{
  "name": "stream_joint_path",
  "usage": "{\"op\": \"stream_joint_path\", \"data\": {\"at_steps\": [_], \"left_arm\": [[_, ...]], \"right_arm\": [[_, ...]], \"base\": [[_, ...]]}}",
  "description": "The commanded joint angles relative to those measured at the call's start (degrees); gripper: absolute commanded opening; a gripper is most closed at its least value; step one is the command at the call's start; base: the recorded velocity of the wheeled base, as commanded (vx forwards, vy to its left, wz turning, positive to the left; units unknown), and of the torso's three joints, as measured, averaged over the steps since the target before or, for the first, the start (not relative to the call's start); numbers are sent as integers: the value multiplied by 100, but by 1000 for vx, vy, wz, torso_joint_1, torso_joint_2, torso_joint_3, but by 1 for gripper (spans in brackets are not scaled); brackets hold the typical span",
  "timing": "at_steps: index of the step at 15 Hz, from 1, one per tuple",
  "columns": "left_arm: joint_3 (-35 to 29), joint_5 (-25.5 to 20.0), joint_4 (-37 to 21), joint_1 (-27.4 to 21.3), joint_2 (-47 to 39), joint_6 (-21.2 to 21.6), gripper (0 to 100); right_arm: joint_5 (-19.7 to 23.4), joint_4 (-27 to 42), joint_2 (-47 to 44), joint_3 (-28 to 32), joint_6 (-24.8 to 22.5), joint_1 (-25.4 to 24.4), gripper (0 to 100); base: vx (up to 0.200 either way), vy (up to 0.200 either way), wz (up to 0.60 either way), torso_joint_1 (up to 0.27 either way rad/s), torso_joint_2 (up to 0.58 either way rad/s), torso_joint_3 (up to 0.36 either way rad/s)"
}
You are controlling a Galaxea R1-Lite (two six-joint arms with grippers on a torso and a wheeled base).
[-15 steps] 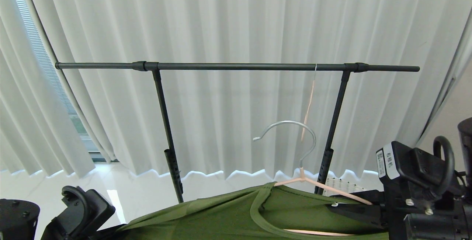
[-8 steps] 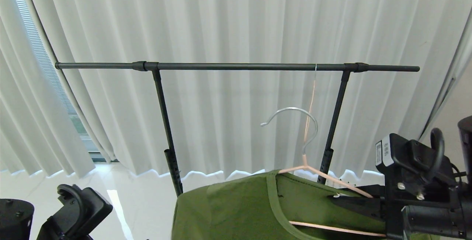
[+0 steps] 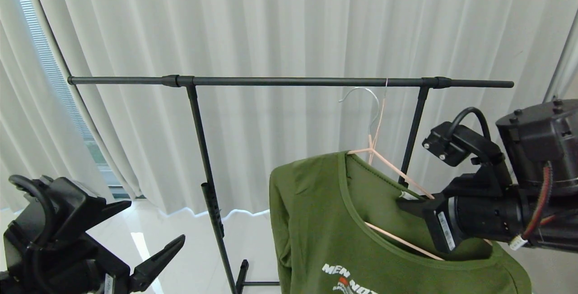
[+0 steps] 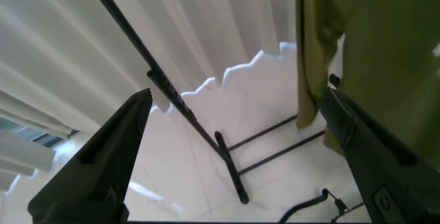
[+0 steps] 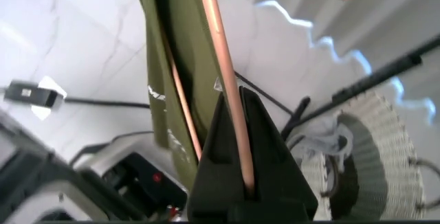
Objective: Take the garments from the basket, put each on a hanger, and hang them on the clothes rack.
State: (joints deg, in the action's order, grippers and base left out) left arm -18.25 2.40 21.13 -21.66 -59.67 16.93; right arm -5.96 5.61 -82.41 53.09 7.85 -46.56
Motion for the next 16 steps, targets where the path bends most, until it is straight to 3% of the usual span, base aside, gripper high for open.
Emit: {"op": "stream_joint_path", "data": {"at_steps": [1,5,9,16], "left_arm": [[-30,6,102,31,-167,3,100],[-38,129,120,31,-220,21,100],[-30,199,120,31,-291,3,100],[-21,199,120,22,-291,3,100]], "right_arm": [[-300,178,-566,501,261,-3,0],[-626,186,-1102,1125,560,147,0],[-634,239,-1287,1555,551,340,0],[-634,-183,-1260,1555,568,349,0]], "base": [[0,0,0,0,0,0],[0,0,0,0,0,0],[200,0,0,-5,2,6],[200,0,0,7,4,-2]]}}
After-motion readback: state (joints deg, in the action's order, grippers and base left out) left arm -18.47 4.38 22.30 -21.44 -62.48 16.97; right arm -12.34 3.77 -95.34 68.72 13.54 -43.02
